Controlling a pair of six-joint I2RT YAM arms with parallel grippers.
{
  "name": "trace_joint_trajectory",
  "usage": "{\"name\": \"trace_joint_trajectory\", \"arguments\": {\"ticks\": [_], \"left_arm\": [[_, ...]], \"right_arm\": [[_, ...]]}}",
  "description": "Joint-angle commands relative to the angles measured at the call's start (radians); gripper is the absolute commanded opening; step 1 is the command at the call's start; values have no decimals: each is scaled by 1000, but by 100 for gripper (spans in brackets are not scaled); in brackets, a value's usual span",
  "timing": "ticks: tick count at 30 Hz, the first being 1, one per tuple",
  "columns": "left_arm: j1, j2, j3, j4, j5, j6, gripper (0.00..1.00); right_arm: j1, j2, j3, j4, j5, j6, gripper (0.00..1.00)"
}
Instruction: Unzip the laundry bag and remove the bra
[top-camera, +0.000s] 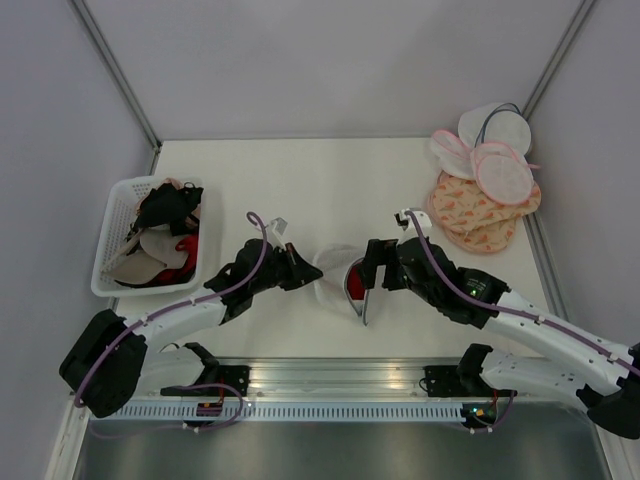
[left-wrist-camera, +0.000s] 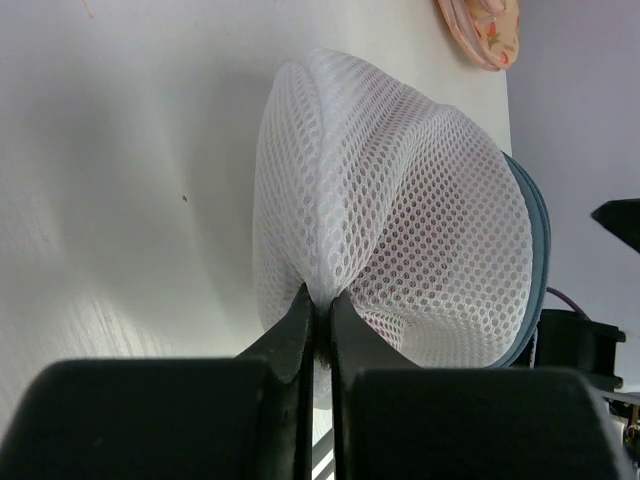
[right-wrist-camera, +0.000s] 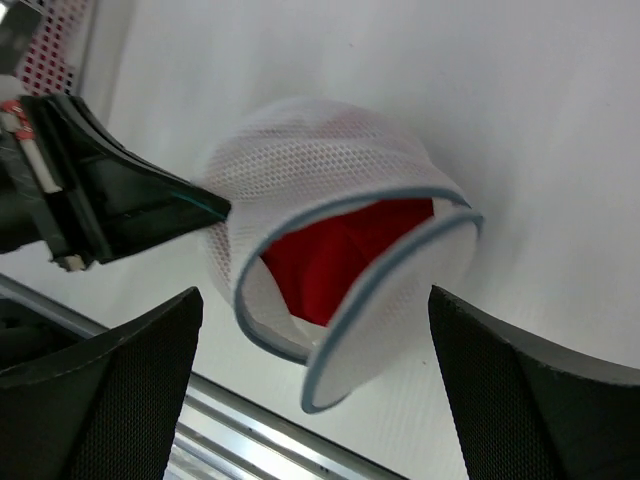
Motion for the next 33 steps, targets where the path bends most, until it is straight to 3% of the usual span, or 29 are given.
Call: {"name": "trace_joint_trajectory", "arguments": {"ticks": [1,9,15,19,21,27,33], "left_arm": [[-12,1,20,43,-5,-2,2],[-17,-38,29,4,-41,-6,2],[-15,-101,-40,-16,-145,-48,2],[-15,-82,-106,55,-132,-104,2],[-15,-58,-115,88,-106,-123,2],[-15,-33,-169,206,-55,-172,2],[-15,-35,-186,221,-40,-177,2]], "right_arm": [[-1,64,94,71,-93,-48,98],[0,245,129,-110,102,32,98],[2,65,-37,-195,144,110,98],[2,-132,-141,-56,50,90,98],[2,-146,-179,-20,15,90,98],[2,-59,-277,208,-68,79,98],[0,52,-296,405,-119,50,97]]}}
